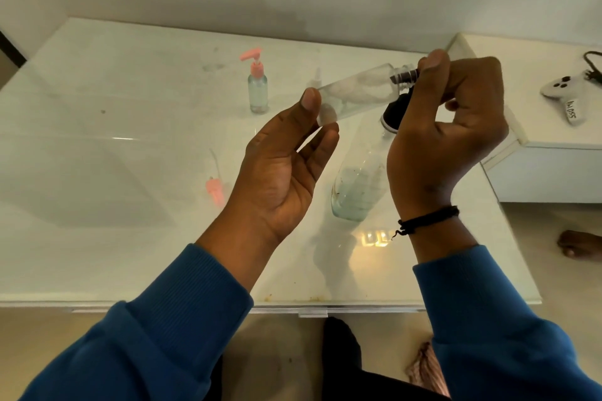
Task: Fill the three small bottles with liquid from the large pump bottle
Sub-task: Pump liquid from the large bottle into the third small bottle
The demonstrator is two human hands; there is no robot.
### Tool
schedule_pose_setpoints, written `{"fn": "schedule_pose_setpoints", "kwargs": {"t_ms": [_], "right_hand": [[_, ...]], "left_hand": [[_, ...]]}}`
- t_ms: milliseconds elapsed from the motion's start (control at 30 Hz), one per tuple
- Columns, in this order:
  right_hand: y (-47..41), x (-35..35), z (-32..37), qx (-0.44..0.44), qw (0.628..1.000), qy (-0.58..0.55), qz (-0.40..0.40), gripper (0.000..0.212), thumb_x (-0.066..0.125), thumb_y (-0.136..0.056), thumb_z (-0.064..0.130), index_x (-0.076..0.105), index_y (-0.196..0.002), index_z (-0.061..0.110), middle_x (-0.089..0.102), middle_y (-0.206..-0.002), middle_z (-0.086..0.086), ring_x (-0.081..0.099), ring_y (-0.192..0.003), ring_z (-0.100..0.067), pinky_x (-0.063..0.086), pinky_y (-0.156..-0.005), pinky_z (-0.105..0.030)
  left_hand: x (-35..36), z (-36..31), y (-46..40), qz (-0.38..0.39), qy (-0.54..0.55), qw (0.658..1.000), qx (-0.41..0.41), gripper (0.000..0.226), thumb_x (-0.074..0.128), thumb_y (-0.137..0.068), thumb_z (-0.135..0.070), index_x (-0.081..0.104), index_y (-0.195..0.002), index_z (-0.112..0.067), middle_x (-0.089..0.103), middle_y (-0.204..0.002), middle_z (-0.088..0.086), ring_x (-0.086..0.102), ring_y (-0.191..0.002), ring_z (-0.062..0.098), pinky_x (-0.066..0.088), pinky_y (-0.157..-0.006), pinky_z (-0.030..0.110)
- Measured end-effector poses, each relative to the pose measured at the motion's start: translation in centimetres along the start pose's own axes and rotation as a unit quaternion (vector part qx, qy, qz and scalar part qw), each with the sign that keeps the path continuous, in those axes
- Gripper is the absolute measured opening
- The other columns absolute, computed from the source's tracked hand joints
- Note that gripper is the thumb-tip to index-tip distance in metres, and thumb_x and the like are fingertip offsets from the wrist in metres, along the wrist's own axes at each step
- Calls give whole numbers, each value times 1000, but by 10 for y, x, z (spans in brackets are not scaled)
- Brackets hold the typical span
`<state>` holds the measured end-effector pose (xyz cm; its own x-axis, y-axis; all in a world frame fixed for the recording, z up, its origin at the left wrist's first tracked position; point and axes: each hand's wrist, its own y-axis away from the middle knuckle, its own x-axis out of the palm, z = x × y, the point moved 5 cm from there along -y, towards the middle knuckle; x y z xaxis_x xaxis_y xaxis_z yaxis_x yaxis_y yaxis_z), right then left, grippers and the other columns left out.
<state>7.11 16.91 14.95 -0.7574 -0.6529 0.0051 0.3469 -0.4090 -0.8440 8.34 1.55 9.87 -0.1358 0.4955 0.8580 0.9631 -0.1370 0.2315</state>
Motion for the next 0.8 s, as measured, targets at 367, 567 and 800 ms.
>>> {"fn": "schedule_pose_setpoints", "kwargs": {"t_ms": [367, 567, 800], "right_hand": [[-6, 1, 1, -2, 1000, 11, 0, 35, 60, -97, 5, 54, -63, 3, 50, -63, -10, 43, -62, -27, 35, -60, -36], [-4, 0, 0, -1, 1000, 2, 0, 34, 58, -97, 4, 55, -63, 3, 51, -63, -11, 45, -62, -29, 33, -63, -25], [-8, 1, 5, -9, 1000, 12, -2, 34, 59, -97, 5, 55, -62, 5, 50, -63, -7, 44, -62, -26, 32, -63, -23]], "left_hand": [[0, 0, 0, 2, -7, 1000, 0, 33, 74, -69, -22, 71, -100, -11, 75, -98, 5, 73, -82, 13, 60, -70, 22], [0, 0, 0, 0, -9, 1000, 1, 29, 73, -71, -22, 72, -98, -11, 75, -97, 5, 72, -81, 13, 61, -72, 22], [0, -1, -1, -1, -5, 1000, -1, 31, 74, -70, -22, 73, -99, -11, 74, -101, 7, 72, -82, 14, 61, -70, 23]]}}
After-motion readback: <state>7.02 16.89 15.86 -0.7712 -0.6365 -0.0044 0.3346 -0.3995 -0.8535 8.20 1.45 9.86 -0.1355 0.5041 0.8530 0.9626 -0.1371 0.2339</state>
